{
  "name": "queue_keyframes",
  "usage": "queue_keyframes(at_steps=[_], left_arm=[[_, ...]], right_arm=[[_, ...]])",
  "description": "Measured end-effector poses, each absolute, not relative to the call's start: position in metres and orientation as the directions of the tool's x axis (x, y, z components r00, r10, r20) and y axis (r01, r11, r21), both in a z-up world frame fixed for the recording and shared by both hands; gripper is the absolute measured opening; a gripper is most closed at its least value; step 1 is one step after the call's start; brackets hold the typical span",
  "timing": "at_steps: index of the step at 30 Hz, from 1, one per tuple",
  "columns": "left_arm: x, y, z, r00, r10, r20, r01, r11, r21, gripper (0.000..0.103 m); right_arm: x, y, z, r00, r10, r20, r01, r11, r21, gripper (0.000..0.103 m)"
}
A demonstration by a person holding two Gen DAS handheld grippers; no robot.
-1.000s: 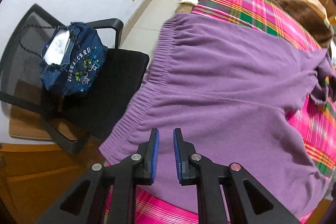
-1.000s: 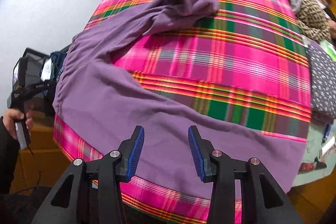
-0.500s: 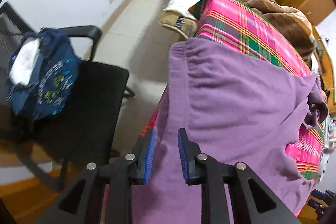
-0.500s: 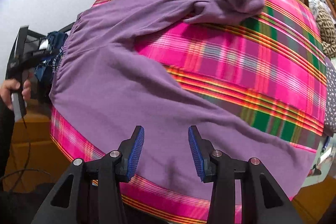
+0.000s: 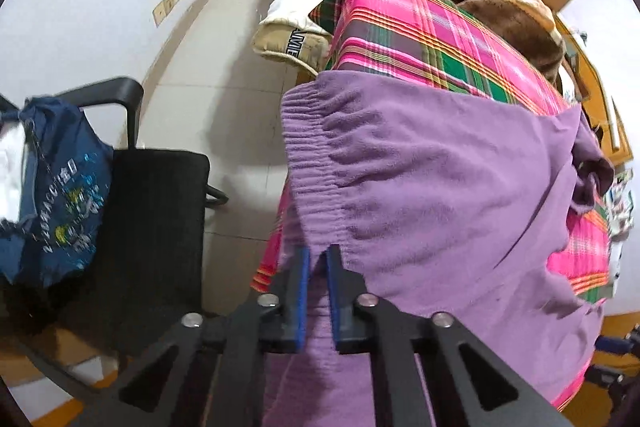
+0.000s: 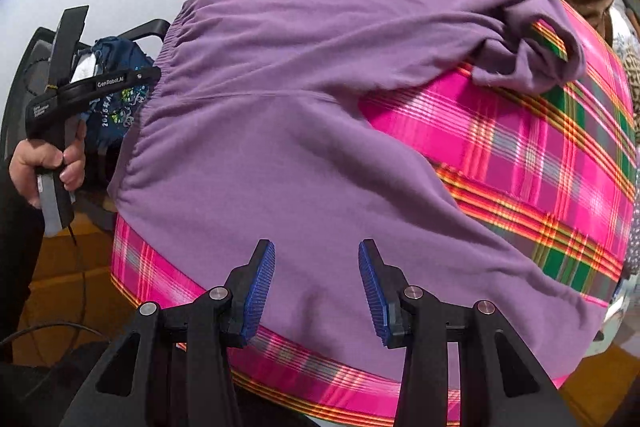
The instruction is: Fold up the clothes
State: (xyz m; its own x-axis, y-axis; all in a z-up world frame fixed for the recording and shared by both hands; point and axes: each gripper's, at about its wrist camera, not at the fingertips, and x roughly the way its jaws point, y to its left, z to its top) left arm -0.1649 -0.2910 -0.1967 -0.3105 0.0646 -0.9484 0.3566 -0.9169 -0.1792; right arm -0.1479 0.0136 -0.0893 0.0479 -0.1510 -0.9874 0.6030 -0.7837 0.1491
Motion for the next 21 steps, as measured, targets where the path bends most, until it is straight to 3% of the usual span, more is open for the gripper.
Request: queue_keyframes(at_steps=[8, 14, 21], left_arm=[[-0.166, -0.299, -0.205, -0.263, 0.042, -0.964, 0.317, -0.94, -0.128, 0.005], [-0.177, -0.291, -0.172, -0.199, -0.105, -0.974, 0.351, -0.936, 0.029, 0.007], [-0.177, -0.296, -0.145, -0.15, -0.09, -0.985, 0.418, -0.908, 0.02, 0.008]], right_arm=[[-0.142, -0.017, -0.09, 0.052, -0.123, -0.991, 0.639, -0.758, 0.128, 0.045], [-0.142, -0.03, -0.09, 0.044, -0.107, -0.993, 0.654, -0.749, 0.109, 0.045], [-0.144, -0.037, -0.092, 0.041, -0.098, -0.994, 0.66, -0.744, 0.101, 0.045]])
